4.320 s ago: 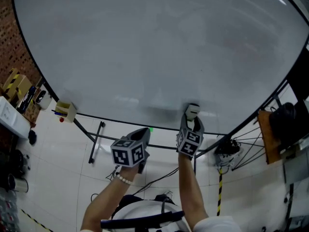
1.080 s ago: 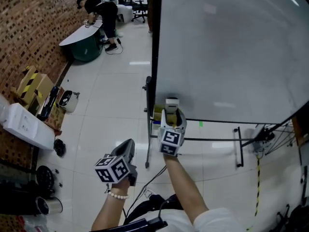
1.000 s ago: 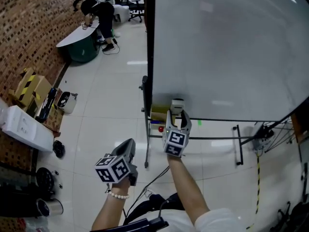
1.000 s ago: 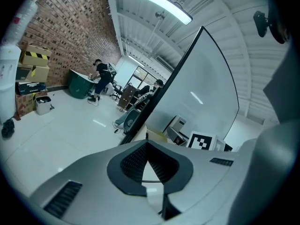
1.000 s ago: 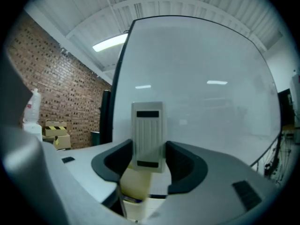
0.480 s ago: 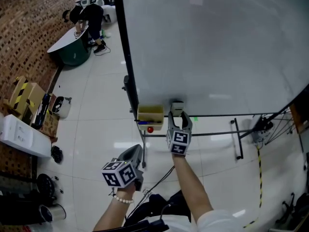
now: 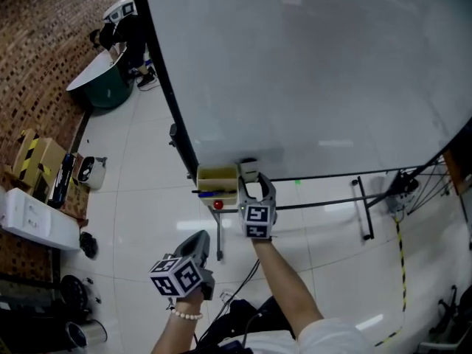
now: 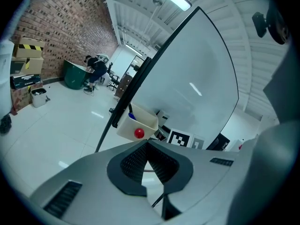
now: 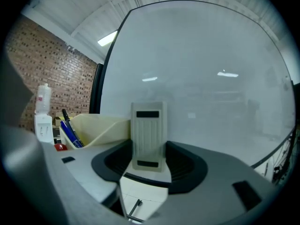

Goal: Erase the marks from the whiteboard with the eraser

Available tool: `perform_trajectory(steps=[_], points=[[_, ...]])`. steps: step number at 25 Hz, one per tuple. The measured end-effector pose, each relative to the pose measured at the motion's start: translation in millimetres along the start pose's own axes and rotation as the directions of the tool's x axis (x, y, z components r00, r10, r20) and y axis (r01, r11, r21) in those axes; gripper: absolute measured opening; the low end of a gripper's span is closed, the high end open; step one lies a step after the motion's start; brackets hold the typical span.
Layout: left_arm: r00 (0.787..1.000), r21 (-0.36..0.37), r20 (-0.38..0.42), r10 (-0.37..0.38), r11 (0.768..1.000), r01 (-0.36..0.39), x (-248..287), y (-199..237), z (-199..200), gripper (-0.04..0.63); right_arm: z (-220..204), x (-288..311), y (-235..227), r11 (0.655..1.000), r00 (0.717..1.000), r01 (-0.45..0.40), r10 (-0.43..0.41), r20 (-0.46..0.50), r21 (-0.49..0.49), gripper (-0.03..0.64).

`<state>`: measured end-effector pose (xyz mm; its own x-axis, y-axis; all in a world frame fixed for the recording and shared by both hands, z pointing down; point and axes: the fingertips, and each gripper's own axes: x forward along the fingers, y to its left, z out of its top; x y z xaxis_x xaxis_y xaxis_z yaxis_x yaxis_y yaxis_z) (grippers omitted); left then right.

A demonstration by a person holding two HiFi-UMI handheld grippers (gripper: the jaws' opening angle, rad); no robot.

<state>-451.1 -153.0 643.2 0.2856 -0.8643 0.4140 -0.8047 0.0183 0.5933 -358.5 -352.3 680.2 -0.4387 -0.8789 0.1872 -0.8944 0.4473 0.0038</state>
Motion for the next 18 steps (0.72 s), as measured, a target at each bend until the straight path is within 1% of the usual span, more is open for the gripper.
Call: perform_trajectory(steps=[3,7,14,18], points=[[1.0,0.005,-0.001,0.003,1.0,-0.003,5,-5,-1,-0.012,1,-1,-3,1.0,1.0,0.002,-0.002,0.004,-0.014,0.252],[1.0,0.017,-0.007,0.001,1.0,-0.001,17,-24,-3,-0.011,5,-9,-28,1.0,1.0,0.026,-0.026,0.009,0.005,0.253],[1.0,0.007,-0.017,0.01,1.0,-0.01,56,-80,-25,-0.012,6,-28,-104,0.998,0.998,0.057,-0.057,0.0,0.007,0.255],[1.0,-0.018,-0.013,0.018,1.0,-0.018,84,-122,-42,-0.011,12,-39,-150,0.998,0.999,0.047,-0.047,0.006,0.052,0.255]])
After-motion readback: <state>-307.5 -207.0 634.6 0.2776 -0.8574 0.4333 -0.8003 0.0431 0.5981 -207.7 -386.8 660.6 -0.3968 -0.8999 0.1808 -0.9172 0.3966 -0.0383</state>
